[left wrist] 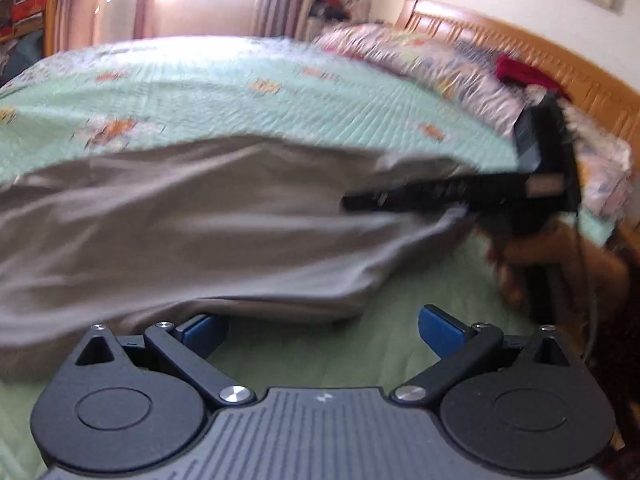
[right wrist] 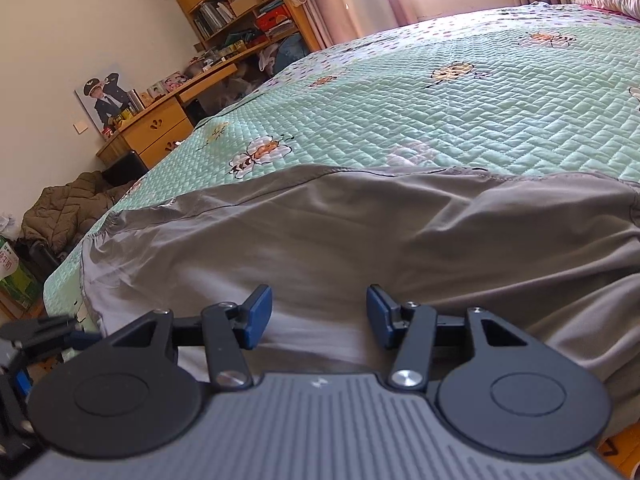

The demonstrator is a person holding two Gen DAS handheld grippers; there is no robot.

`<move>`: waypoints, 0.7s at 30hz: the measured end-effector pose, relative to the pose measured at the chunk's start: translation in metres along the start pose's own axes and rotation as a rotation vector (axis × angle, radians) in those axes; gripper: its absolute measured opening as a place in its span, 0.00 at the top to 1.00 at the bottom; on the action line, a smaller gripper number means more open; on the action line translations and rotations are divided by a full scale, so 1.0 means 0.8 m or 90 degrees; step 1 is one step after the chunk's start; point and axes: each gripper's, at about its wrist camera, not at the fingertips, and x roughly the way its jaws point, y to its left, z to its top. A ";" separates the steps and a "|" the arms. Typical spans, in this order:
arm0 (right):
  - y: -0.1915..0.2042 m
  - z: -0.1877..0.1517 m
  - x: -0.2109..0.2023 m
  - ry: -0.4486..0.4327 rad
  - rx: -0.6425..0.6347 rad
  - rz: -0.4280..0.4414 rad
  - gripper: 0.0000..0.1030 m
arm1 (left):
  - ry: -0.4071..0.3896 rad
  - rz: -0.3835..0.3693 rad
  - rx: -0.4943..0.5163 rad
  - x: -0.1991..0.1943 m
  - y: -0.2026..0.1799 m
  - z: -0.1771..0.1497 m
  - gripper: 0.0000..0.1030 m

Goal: Fold clothes

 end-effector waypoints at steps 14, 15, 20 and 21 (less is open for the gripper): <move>-0.004 0.002 0.000 0.003 -0.005 0.009 0.47 | 0.070 -0.024 0.059 0.023 -0.002 0.003 0.01; -0.004 0.001 0.001 0.001 -0.003 0.009 0.47 | 0.068 -0.032 0.065 0.024 -0.005 0.002 0.01; -0.007 0.000 0.001 -0.001 0.004 0.013 0.47 | 0.046 -0.039 0.152 0.043 -0.023 0.000 0.01; -0.008 0.001 0.001 0.000 0.005 0.015 0.47 | 0.042 -0.042 0.170 0.047 -0.024 0.002 0.01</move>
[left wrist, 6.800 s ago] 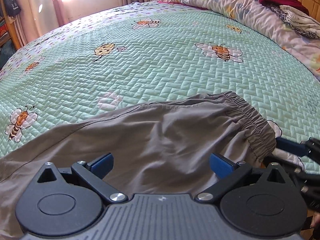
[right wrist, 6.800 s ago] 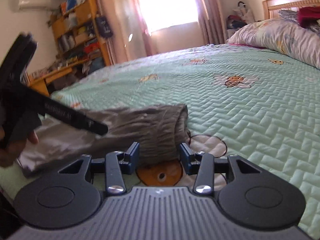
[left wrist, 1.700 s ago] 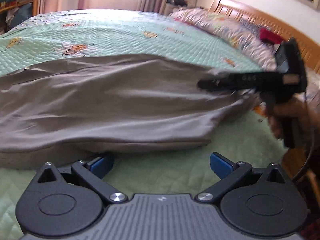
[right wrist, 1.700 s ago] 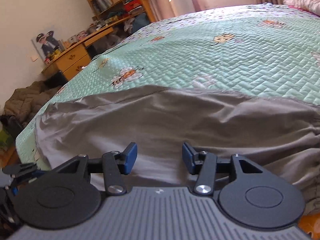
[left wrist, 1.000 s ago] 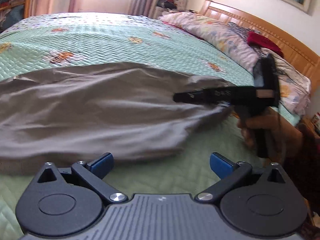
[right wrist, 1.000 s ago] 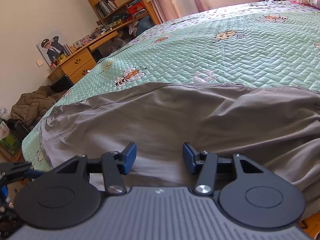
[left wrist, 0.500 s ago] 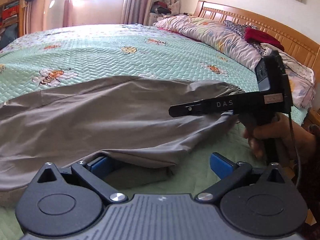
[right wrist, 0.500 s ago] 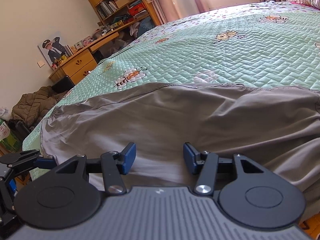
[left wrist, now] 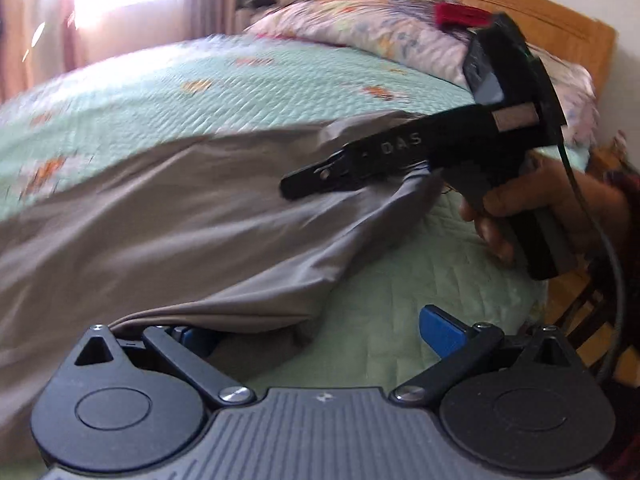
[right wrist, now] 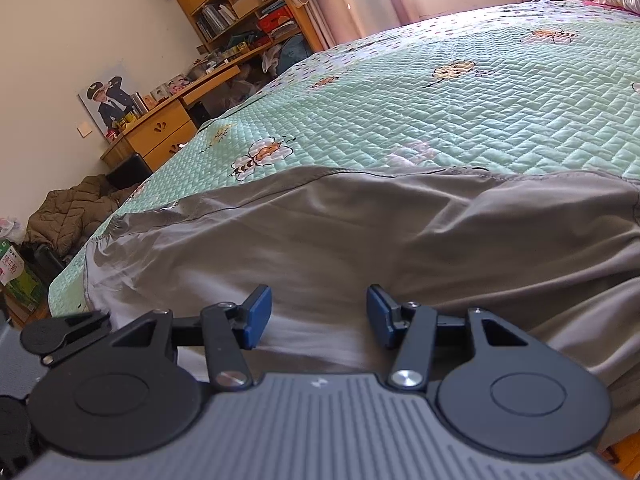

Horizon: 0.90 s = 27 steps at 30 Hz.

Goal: Fold clothes

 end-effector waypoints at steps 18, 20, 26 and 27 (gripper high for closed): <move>-0.019 -0.001 -0.001 -0.009 0.034 0.048 0.47 | 0.008 -0.078 0.041 -0.007 0.003 0.013 0.61; -0.019 -0.001 -0.001 -0.010 0.032 0.048 0.47 | 0.007 -0.054 0.063 -0.009 0.000 0.010 0.71; -0.017 0.001 0.003 -0.002 0.021 0.043 0.47 | 0.012 -0.025 0.020 -0.014 0.007 0.011 0.92; -0.016 0.002 0.004 0.001 0.019 0.042 0.47 | 0.014 -0.031 0.002 -0.016 0.009 0.012 0.92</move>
